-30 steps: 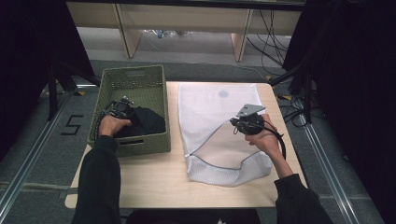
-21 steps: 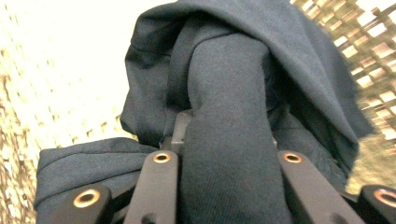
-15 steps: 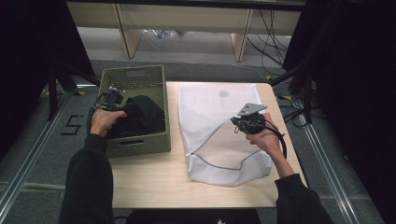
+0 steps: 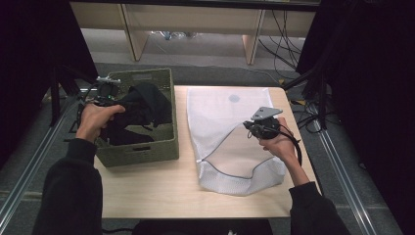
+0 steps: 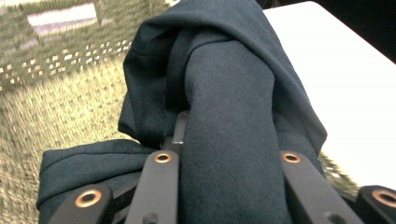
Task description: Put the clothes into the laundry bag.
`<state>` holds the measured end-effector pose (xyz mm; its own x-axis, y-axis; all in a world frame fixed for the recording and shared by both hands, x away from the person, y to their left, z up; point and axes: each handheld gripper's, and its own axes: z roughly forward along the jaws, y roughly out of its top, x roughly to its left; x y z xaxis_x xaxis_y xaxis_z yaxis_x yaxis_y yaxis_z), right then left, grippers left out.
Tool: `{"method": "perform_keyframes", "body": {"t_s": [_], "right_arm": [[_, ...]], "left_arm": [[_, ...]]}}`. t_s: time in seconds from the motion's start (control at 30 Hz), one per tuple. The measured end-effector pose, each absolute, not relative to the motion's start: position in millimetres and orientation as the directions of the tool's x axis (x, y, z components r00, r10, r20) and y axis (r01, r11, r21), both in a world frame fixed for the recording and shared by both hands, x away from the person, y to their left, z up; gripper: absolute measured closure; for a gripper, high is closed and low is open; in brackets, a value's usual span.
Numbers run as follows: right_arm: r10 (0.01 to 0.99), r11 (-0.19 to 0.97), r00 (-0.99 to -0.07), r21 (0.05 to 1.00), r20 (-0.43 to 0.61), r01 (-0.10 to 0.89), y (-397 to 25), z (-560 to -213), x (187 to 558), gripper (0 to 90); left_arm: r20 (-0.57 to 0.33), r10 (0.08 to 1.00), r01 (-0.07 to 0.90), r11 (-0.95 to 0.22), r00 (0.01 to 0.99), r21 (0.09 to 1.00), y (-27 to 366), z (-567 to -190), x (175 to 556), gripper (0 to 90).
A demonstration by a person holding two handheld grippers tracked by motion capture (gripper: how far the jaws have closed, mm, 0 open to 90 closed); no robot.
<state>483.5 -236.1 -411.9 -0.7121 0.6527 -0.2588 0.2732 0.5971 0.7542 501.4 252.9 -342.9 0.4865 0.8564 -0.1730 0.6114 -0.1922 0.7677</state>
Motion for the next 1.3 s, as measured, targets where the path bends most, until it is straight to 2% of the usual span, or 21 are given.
{"method": "perform_keyframes", "body": {"t_s": [0.3, 0.73, 1.0, 1.2, 1.27, 1.3], "right_arm": [[0.661, 0.589, -0.706, 0.758, -0.253, 0.28, -237, -410, 484, 89.7], [0.664, 0.583, -0.706, 0.762, -0.246, 0.282, -239, -406, 484, 89.8], [0.668, 0.576, -0.704, 0.766, -0.242, 0.284, -240, -405, 483, 89.8], [0.661, 0.577, -0.705, 0.774, -0.255, 0.261, -240, -404, 484, 89.8], [0.688, 0.551, -0.692, 0.779, -0.219, 0.3, -240, -403, 481, 89.8], [0.667, 0.568, -0.706, 0.776, -0.238, 0.274, -241, -402, 483, 89.8]], "left_arm": [[-0.19, 0.796, 0.555, -0.21, 0.575, 0.805, 236, -306, 471, 71.0], [-0.217, 0.635, 0.481, -0.277, 0.741, 0.832, 174, -287, 411, 71.0], [-0.282, 0.543, 0.498, -0.304, 0.791, 0.812, 126, -299, 388, 71.0], [-0.315, 0.471, 0.5, -0.342, 0.824, 0.796, 90, -314, 385, 71.0], [-0.338, 0.448, 0.512, -0.358, 0.828, 0.78, 74, -324, 385, 71.0], [-0.343, 0.437, 0.514, -0.369, 0.831, 0.774, 68, -328, 385, 70.9]]}}
